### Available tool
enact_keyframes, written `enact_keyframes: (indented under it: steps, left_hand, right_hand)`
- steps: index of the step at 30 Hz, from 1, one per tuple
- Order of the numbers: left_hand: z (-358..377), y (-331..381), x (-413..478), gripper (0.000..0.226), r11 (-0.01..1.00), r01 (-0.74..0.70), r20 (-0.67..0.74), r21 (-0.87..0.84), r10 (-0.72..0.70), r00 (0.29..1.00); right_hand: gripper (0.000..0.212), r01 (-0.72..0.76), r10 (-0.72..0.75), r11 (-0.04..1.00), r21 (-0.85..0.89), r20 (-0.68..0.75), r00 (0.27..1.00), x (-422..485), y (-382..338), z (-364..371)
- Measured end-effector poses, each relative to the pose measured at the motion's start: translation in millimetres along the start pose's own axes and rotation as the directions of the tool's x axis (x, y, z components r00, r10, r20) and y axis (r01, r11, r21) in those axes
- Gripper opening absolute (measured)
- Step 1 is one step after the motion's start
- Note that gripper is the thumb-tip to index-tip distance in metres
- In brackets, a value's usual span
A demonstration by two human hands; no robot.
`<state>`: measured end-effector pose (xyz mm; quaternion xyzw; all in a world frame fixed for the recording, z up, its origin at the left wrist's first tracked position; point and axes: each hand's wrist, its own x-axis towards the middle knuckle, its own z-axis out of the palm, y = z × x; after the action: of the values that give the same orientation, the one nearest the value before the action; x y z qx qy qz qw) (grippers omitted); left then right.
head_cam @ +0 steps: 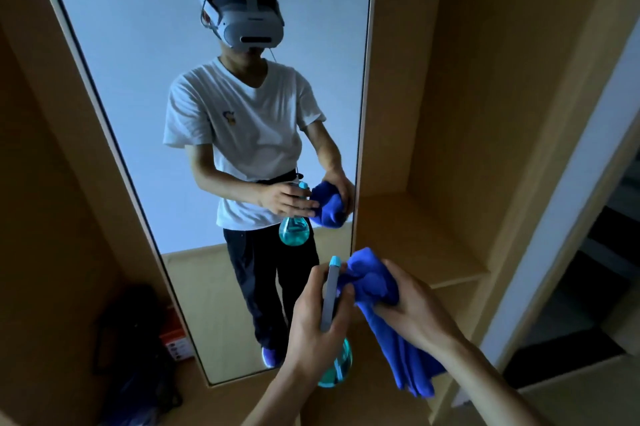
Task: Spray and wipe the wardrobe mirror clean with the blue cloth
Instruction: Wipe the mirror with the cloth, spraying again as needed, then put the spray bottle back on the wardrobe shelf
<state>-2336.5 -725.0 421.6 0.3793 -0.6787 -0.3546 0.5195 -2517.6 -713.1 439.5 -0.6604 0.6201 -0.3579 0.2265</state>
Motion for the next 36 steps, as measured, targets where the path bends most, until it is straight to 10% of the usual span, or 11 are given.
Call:
enact_keyframes:
  steps: [8,25,29,36]
  left_hand:
    - [42.5,8.0,21.4,0.009,0.999,-0.027,0.025,-0.033,0.027,0.999]
    - [181.3,-4.8,103.9,0.030,0.981,-0.100,0.066,0.168,0.090,0.994]
    - [196.9,-8.8,112.7,0.028,0.968,-0.113,0.071,0.223,0.100,0.993]
    - [208.9,-12.7,123.9,0.022,0.950,-0.127,0.064,0.284,0.114,0.991]
  right_hand:
    - [0.081,-0.083,0.086,0.996,0.040,-0.079,0.993,13.6,23.1,-47.4]
    - [0.021,0.057,-0.057,0.998,-0.008,0.061,0.997,103.9,97.8,-153.4]
    - [0.052,0.120,-0.120,0.993,0.002,0.129,0.984,117.0,105.4,-166.7]
    - [0.044,0.212,-0.189,0.974,-0.084,0.229,0.955,140.9,110.3,-176.3]
